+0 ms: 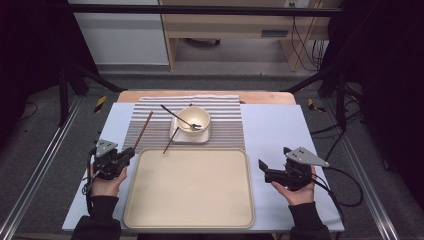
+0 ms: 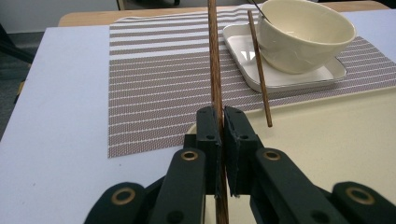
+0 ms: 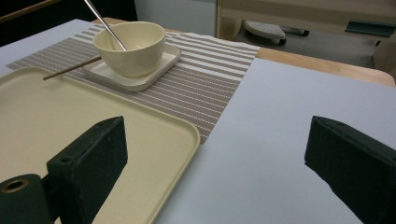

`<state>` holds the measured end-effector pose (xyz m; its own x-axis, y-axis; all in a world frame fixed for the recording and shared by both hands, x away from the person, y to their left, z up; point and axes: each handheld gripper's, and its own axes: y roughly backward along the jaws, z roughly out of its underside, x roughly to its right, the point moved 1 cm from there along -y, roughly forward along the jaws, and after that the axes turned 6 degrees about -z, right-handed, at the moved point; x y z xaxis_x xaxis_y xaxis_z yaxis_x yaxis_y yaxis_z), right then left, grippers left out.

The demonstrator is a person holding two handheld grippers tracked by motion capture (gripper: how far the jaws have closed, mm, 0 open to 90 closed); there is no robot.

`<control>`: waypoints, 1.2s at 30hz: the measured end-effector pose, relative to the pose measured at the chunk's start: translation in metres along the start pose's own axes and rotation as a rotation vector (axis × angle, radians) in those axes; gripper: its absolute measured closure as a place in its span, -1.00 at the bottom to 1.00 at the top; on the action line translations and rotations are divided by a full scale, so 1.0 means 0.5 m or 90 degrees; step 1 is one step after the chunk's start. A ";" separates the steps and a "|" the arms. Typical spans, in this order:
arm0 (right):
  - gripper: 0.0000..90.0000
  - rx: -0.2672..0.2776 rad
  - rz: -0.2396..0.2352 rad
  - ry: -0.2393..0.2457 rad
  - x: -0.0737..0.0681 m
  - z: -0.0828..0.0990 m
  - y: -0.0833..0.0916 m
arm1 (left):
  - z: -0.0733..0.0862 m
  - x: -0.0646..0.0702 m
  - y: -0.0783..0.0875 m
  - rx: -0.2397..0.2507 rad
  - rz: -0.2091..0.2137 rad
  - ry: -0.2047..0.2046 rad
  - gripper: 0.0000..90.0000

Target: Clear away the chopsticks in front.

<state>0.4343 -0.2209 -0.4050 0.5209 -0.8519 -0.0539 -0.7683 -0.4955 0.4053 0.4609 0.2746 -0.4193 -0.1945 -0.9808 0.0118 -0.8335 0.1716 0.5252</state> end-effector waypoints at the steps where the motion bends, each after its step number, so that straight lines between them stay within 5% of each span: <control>1: -0.86 0.000 0.000 0.000 0.000 0.000 0.000 | 0.003 0.001 0.004 0.001 -0.001 0.001 0.88; 21: -0.86 -0.005 0.000 0.004 -0.004 0.003 -0.003 | 0.046 0.049 0.054 -0.009 -0.035 0.019 0.88; 24: -0.86 0.002 -0.003 0.002 -0.004 0.002 0.000 | 0.064 0.061 0.063 -0.005 -0.041 0.036 0.88; 36: -0.86 0.007 -0.006 -0.001 -0.005 0.001 0.004 | 0.125 0.093 0.056 -0.014 -0.055 0.035 0.88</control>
<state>0.4315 -0.2197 -0.4046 0.5272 -0.8476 -0.0593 -0.7678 -0.5051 0.3941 0.3959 0.2394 -0.4572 -0.0936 -0.9955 0.0116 -0.8342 0.0848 0.5449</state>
